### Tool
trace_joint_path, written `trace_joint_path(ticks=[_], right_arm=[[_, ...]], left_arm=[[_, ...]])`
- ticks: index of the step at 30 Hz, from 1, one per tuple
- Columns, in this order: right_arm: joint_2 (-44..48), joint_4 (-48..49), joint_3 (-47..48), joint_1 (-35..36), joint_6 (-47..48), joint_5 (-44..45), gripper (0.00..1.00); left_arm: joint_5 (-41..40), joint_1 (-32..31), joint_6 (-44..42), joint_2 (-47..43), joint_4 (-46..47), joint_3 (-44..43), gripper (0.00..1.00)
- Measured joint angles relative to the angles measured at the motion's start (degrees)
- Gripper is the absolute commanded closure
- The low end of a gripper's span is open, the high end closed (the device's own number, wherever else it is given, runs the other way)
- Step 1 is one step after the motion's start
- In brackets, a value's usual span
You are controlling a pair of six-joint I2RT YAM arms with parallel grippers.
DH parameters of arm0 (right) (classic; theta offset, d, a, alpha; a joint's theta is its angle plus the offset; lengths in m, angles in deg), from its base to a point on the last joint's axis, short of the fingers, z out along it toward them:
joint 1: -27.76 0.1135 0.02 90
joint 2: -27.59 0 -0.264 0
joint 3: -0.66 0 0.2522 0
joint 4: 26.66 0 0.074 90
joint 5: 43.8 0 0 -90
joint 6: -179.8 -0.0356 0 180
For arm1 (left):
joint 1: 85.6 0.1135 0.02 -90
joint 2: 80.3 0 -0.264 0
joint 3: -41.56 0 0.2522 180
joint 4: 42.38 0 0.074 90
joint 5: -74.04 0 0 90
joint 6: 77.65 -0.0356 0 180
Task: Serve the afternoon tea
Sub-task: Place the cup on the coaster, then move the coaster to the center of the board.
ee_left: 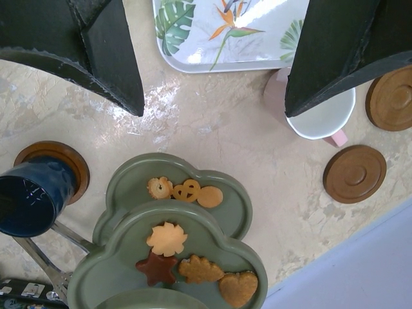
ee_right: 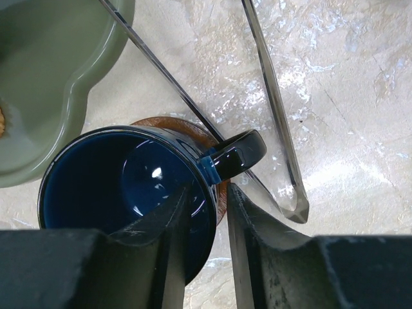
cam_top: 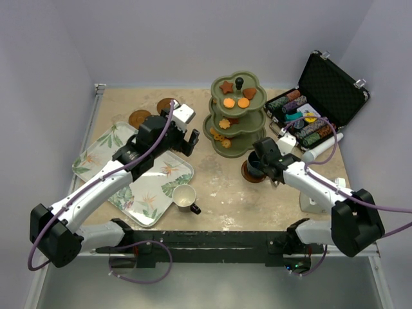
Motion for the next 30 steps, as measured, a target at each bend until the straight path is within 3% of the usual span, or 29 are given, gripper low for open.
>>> trace_joint_path(ticks=[4, 7, 13, 17, 23, 27, 30], right_arm=[[-0.2, 0.0, 0.0, 0.0, -0.1, 0.0, 0.48], [-0.2, 0.0, 0.0, 0.0, 0.0, 0.0, 0.41], [1.0, -0.6, 1.4, 0.0, 0.6, -0.2, 0.13], [5.1, -0.7, 3.4, 0.0, 1.7, -0.2, 0.10], [14.1, 3.0, 4.5, 0.0, 5.4, -0.2, 0.09], [16.0, 6.2, 5.3, 0.0, 9.0, -0.1, 0.10], [16.1, 8.5, 5.4, 0.0, 11.9, 0.0, 0.10]], left_arm=[[-0.1, 0.0, 0.0, 0.2, 0.0, 0.0, 0.04], [-0.7, 0.0, 0.0, 0.2, 0.0, 0.0, 0.03], [-1.1, 3.0, 0.7, 0.3, 0.0, 0.0, 0.03], [-0.7, 11.1, 3.6, 2.5, -0.5, -1.8, 0.03], [-1.5, 20.3, 7.8, 14.2, -2.3, -14.9, 0.04], [-1.7, 21.8, 8.7, 25.1, -3.3, -25.0, 0.16], [-1.4, 21.9, 8.4, 34.4, -4.3, -32.4, 0.34]])
